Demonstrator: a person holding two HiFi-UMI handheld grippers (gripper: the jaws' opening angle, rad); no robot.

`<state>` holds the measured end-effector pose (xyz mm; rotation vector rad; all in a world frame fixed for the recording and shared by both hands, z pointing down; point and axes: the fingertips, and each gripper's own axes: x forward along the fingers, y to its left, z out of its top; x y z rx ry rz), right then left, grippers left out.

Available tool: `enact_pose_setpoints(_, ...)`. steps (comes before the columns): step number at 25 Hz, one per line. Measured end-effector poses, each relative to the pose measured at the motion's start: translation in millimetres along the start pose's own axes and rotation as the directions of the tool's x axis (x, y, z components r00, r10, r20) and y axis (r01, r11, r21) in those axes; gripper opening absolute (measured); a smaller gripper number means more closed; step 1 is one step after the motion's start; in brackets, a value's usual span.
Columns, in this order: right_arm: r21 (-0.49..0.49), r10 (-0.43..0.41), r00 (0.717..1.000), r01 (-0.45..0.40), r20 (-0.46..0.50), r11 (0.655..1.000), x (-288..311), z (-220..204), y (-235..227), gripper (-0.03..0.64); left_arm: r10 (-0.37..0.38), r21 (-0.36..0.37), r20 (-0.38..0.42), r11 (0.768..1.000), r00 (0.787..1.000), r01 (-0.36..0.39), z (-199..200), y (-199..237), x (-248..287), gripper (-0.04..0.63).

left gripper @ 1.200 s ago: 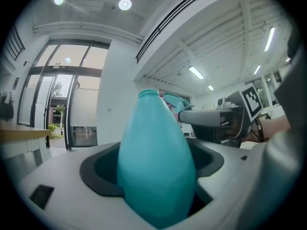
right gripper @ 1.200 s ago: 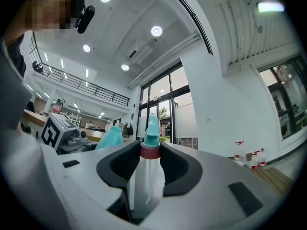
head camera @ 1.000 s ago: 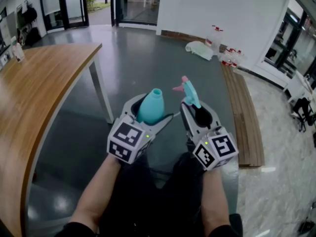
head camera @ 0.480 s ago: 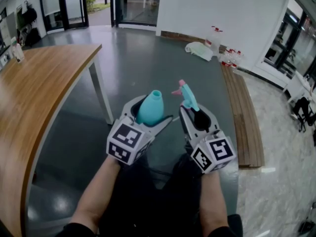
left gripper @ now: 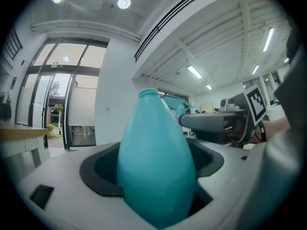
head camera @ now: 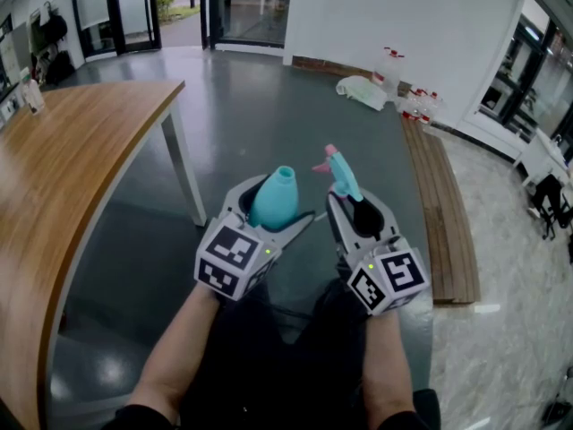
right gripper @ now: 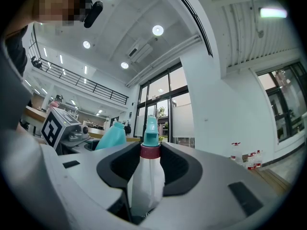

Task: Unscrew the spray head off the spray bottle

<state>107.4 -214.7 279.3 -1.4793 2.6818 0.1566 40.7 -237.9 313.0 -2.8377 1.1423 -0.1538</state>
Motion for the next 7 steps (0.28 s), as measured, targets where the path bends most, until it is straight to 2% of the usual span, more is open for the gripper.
enact_pose_setpoints(7,0.001,-0.007,1.000,0.007,-0.003,1.000,-1.6,2.4,-0.2,0.140,-0.001,0.000,0.000,1.000,1.000,0.001,2.1,-1.2,-0.9,0.413)
